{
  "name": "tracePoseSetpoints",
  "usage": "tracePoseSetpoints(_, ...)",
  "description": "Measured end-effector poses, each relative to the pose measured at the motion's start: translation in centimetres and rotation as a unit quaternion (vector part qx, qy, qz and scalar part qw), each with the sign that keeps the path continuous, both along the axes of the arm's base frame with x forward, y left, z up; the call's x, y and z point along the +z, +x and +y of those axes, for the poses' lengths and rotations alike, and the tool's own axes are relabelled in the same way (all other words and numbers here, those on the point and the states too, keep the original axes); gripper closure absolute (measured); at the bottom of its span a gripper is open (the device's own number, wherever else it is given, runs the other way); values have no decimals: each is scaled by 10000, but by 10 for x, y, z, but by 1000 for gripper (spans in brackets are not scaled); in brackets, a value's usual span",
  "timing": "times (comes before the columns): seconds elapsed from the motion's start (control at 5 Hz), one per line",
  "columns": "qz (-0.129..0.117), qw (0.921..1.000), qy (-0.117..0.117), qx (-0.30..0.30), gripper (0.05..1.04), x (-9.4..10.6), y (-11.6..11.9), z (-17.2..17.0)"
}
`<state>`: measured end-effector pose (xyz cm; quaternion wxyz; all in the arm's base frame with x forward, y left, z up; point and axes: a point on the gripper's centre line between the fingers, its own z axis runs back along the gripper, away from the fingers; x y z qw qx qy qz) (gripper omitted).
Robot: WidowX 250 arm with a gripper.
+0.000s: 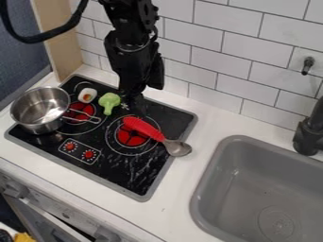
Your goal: Move the egg to the bottom left corner of the kitchen
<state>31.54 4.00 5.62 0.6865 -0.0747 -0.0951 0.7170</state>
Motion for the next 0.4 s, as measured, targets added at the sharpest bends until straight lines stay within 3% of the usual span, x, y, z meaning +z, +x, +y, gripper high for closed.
tracePoseSetpoints(0.4, 122, 9991, 65, 396, 83, -9, 3, 20)
